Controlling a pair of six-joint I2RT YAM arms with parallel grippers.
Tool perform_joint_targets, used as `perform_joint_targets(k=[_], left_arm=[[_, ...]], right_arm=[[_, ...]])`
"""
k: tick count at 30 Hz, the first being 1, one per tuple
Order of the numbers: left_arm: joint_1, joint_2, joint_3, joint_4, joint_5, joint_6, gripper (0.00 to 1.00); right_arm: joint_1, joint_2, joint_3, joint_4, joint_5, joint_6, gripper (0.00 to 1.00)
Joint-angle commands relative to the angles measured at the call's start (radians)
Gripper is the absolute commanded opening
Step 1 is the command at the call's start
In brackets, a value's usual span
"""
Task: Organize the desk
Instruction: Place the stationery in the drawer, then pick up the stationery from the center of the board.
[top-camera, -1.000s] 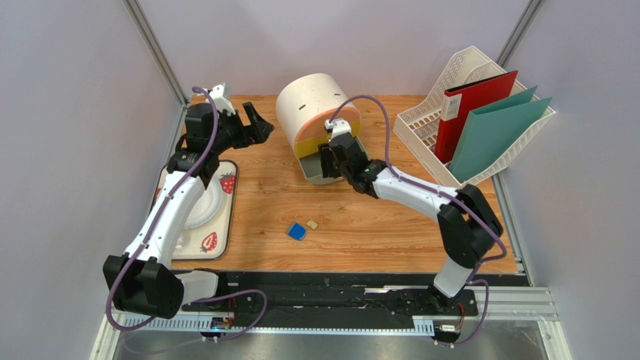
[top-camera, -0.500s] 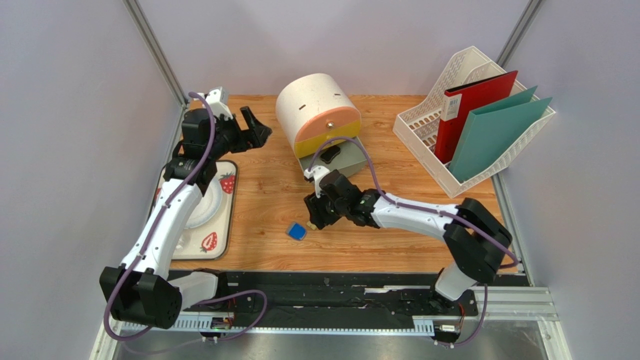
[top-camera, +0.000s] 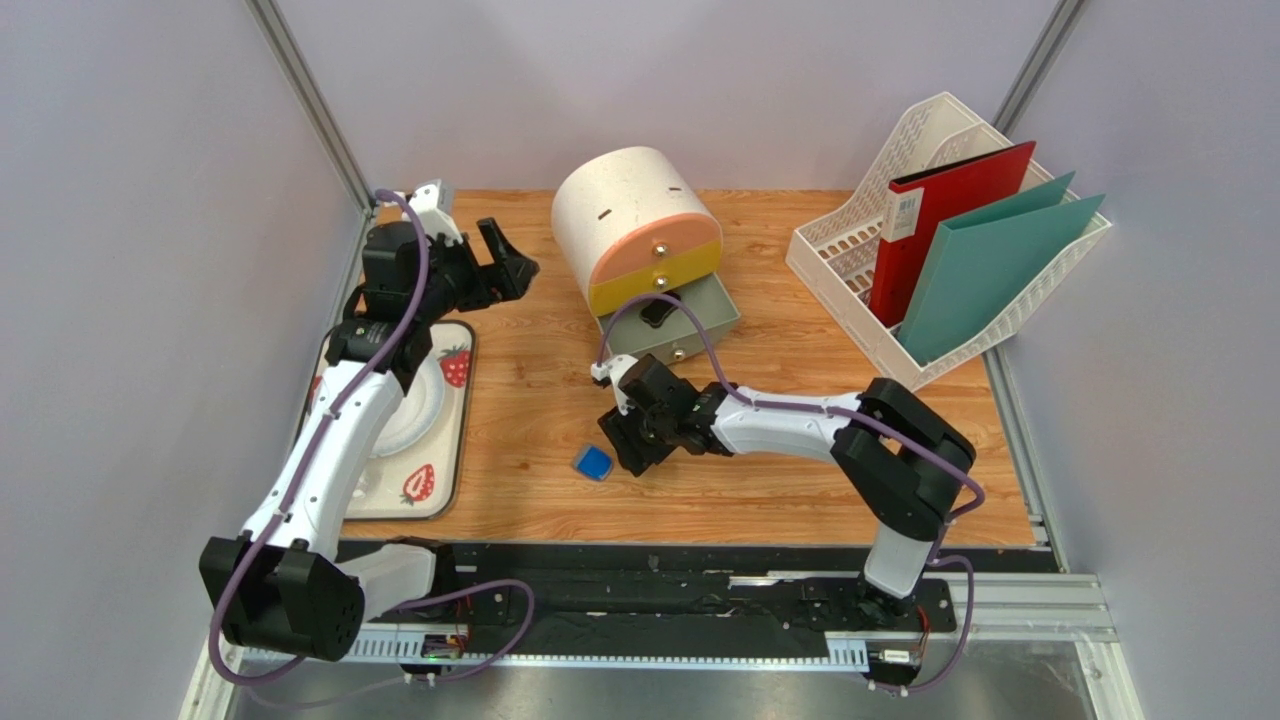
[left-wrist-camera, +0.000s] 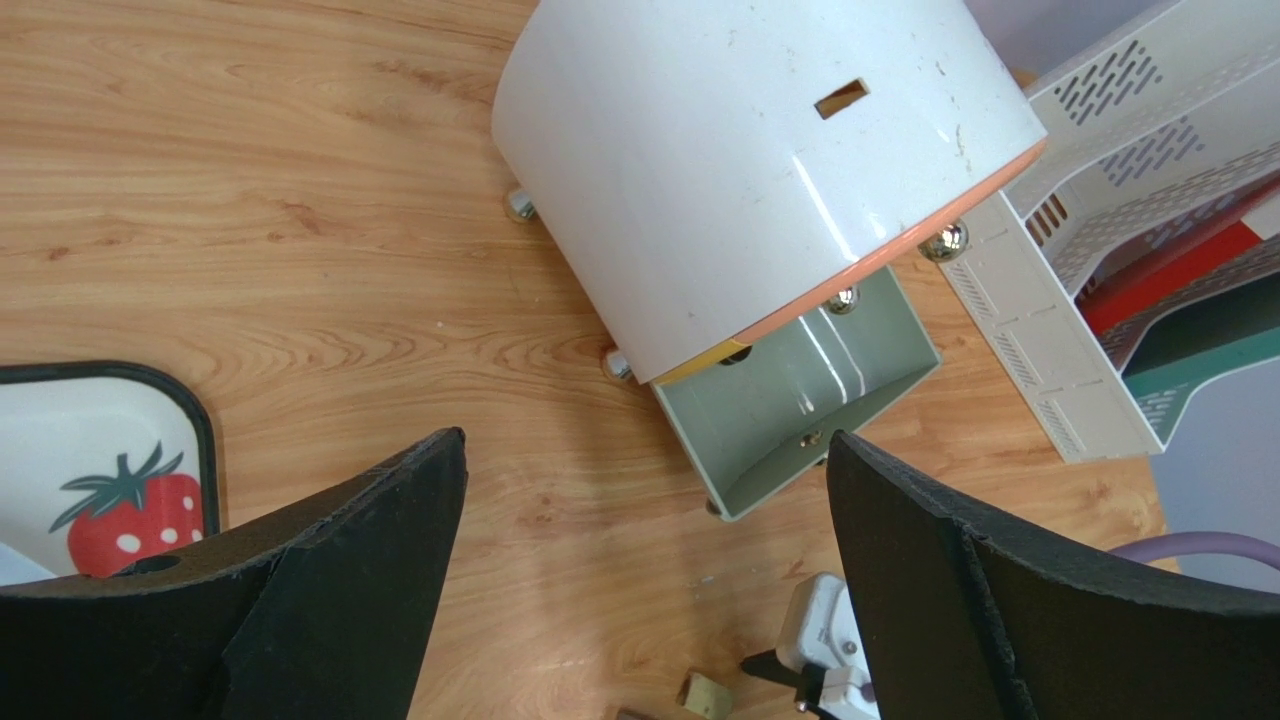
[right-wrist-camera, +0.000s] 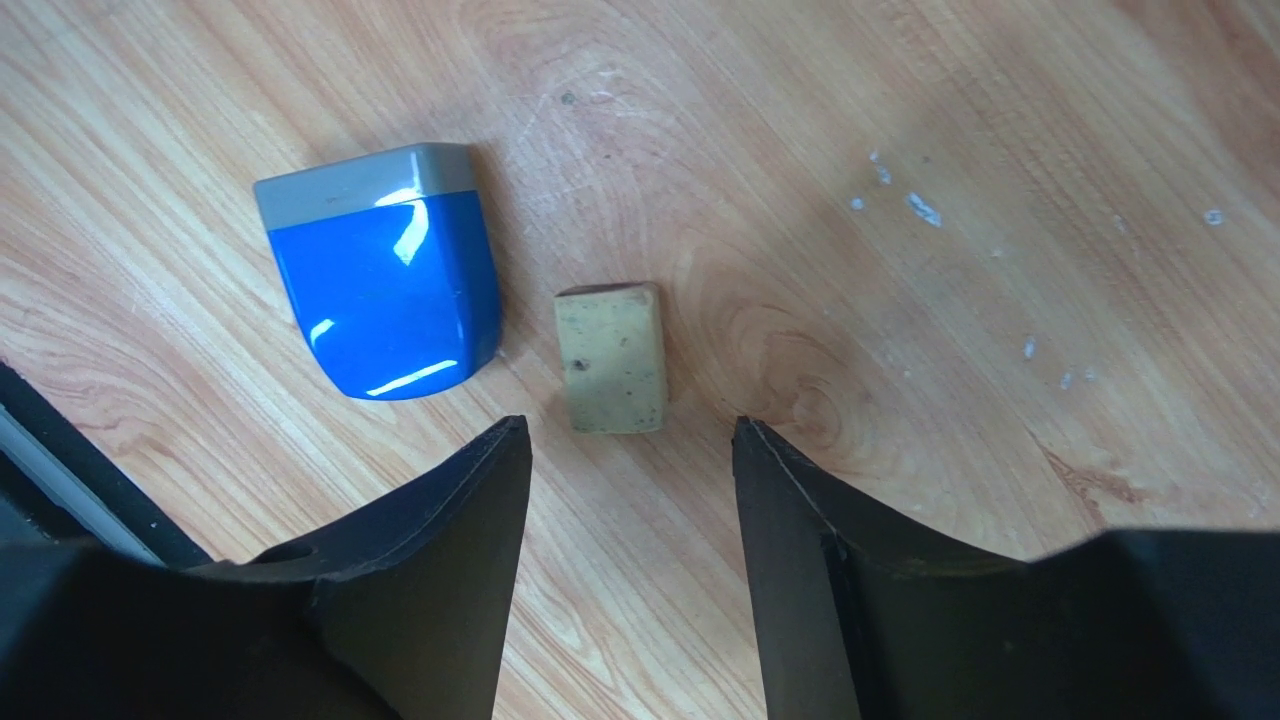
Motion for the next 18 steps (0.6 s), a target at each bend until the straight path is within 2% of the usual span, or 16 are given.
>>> perform_joint_targets(k=[1, 5, 7, 8, 10, 11, 14, 18], left_arm=[[0.010, -0.035, -0.011, 0.021, -0.001, 0.007, 0.98], [0.012, -0.025, -0.011, 0.024, 0.006, 0.002, 0.98], [0.012, -0.025, -0.012, 0.025, 0.008, 0.002, 0.98], [0.012, -0.025, -0.011, 0.025, 0.009, 0.002, 0.98], [0.012, -0.025, -0.012, 0.024, 0.009, 0.004, 0.98], [0.012, -0.027, -0.012, 0.022, 0.009, 0.005, 0.98], [0.012, -0.027, -0.011, 0.024, 0.008, 0.004, 0.98], [0.012, -0.025, -0.011, 0.025, 0.009, 0.001, 0.98]], right_arm=[[0.018, 0.034, 0.053, 0.035, 0.002, -0.010, 0.56], [0.026, 0.067, 0.062, 0.027, 0.035, -0.006, 0.55], [0.027, 0.075, 0.057, 0.041, 0.039, -0.003, 0.49], [0.029, 0.077, 0.059, 0.041, 0.045, -0.004, 0.42], [0.033, 0.074, 0.064, 0.021, 0.057, -0.009, 0.34], [0.036, 0.058, 0.059, 0.019, 0.110, -0.012, 0.24], [0.036, 0.003, 0.053, -0.002, 0.186, -0.015, 0.08], [0.030, -0.119, 0.063, -0.018, 0.287, -0.029, 0.04]])
